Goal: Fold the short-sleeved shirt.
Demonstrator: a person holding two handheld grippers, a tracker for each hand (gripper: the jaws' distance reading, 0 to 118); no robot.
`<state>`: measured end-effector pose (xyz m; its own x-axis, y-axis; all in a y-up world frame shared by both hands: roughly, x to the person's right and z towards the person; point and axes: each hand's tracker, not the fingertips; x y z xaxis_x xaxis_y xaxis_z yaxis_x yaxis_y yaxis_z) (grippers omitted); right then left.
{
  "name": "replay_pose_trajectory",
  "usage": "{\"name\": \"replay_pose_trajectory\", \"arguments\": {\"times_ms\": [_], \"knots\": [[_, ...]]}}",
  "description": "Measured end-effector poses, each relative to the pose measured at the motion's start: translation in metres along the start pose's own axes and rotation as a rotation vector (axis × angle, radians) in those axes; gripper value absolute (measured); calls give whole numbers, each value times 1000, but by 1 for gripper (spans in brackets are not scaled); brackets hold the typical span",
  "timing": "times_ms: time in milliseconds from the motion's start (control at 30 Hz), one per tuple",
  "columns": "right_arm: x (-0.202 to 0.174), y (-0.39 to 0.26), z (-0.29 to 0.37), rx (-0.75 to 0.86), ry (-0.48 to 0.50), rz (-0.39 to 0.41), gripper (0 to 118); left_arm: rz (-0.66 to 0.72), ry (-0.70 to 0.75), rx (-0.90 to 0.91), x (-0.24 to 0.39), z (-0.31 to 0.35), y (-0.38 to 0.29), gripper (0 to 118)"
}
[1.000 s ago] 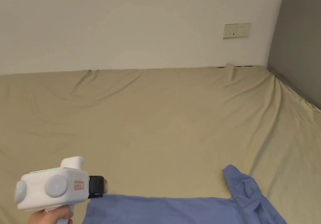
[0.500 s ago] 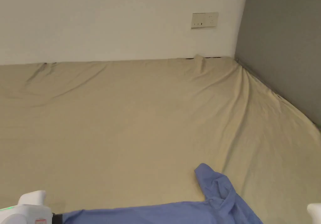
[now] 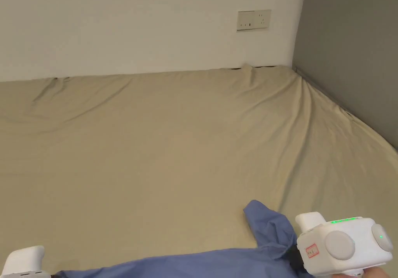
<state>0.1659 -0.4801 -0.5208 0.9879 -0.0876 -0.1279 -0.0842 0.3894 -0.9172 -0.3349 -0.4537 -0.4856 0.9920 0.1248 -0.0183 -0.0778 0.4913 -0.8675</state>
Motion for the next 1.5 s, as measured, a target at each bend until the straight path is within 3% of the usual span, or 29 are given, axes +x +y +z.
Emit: {"name": "replay_pose_trajectory", "arguments": {"times_ms": [33,100,333,533,667,800,900,1033,1133,1167,1200,1233,1267,1300,1333,1400,1500], "knots": [[-2,0,6,-1,-55,7,7,-9,3,2,1,3,0,3],[-1,-1,23,33,-46,40,6,-16,4,13,0,14,-1,3],[17,-27,139,181,-27,13,6,-10,-13,108,-10,91,-8,4],[18,-112,246,298,-4,-32,6,-9,-28,179,-13,184,-67,3],[27,-179,279,336,-28,-63,6,10,-13,172,-21,221,-127,3],[30,-239,268,241,-64,-101,6,23,29,60,-28,217,-191,4],[44,-271,224,142,-66,-144,6,49,24,-36,-32,187,-226,3],[47,-287,165,36,-107,-126,6,-20,81,-107,-30,139,-246,3],[42,-289,155,35,-119,-90,7,-55,109,-35,-28,132,-247,4],[35,-289,160,35,-118,-73,9,-59,109,-5,-28,133,-246,7],[33,-289,167,43,-115,-51,18,-54,114,26,-29,140,-245,21],[28,-290,175,75,-137,-16,39,-44,129,63,-29,148,-243,43],[23,-290,186,122,-182,18,86,-38,150,103,-30,159,-240,91],[16,-291,203,173,-221,52,108,-27,144,145,-31,171,-237,110],[9,-291,219,251,-243,78,112,-12,118,205,-32,189,-236,116],[-5,-289,258,440,-232,90,111,28,32,372,-31,224,-232,115],[-28,-281,300,704,-227,50,110,75,-24,586,-24,263,-227,113]]}}
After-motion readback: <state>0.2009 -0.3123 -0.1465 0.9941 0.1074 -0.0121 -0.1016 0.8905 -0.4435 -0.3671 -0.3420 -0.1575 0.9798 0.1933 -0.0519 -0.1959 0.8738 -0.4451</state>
